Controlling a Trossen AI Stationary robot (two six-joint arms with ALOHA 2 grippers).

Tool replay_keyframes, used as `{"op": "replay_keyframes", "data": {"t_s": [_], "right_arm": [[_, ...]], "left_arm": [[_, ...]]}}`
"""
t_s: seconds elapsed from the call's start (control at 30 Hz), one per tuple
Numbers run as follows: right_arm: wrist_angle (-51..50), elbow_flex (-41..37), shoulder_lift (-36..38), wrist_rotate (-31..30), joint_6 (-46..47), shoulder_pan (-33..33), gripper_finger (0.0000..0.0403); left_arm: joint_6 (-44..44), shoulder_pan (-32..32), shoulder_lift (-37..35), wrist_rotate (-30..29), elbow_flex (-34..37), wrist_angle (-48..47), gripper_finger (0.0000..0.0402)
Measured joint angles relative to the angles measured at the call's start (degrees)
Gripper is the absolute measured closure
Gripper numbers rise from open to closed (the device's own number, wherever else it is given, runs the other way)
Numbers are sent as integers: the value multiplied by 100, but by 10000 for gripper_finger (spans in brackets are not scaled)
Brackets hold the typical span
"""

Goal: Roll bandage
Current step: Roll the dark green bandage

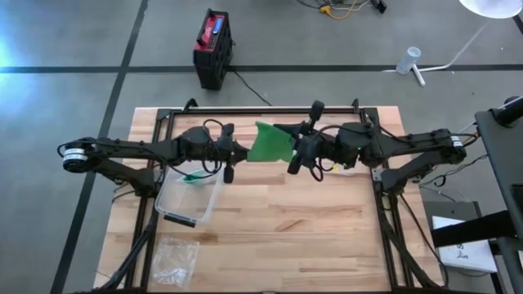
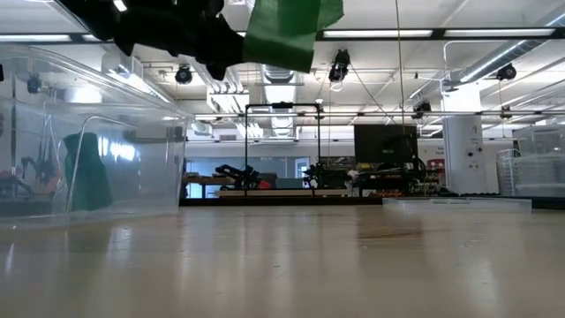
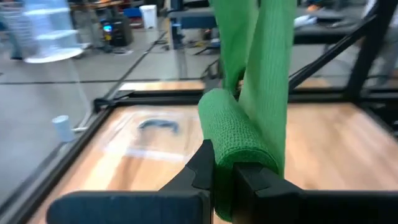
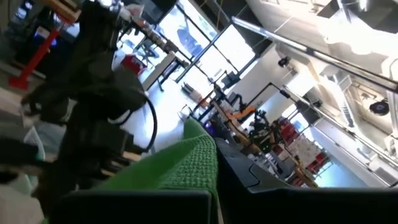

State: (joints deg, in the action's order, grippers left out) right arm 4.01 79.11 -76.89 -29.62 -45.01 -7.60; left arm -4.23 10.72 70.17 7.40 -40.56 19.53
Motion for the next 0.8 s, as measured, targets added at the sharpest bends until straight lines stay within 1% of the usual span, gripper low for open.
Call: {"op": "replay_keyframes", "data": {"t_s": [0.13, 0.27, 0.33, 0.43, 0.47, 0.5, 0.57, 0.67, 0.73, 0.8], "right_arm": [[100, 0, 31, 5, -34, -106, 403], [88, 0, 38, -5, -98, -118, 403], [74, 0, 38, -101, -219, -98, 403], [50, 0, 38, -317, -383, -60, 403], [50, 0, 38, -386, -399, -50, 403], [50, 0, 38, -461, -408, -50, 403], [46, -2, 60, -488, -403, -50, 403], [93, -2, 139, -300, -326, -96, 403], [115, -2, 168, 69, -141, -108, 403], [76, -2, 183, 536, 129, -129, 403]], "left_arm": [[-288, 0, -2, -329, 4, -123, 392], [-477, 0, -2, -279, 7, -179, 392], [-616, -7, -4, 196, 9, -260, 392], [-665, -19, -4, 1081, 10, -260, 392], [-667, -23, -14, 1223, 10, -260, 392], [-667, -23, -40, 1244, 11, -284, 392], [-670, -17, -109, 1082, 11, -337, 392], [-715, -16, -180, 555, 10, -509, 392], [-717, -17, -186, 51, 11, -565, 392], [-540, -8, -192, -429, 11, -543, 392]]}}
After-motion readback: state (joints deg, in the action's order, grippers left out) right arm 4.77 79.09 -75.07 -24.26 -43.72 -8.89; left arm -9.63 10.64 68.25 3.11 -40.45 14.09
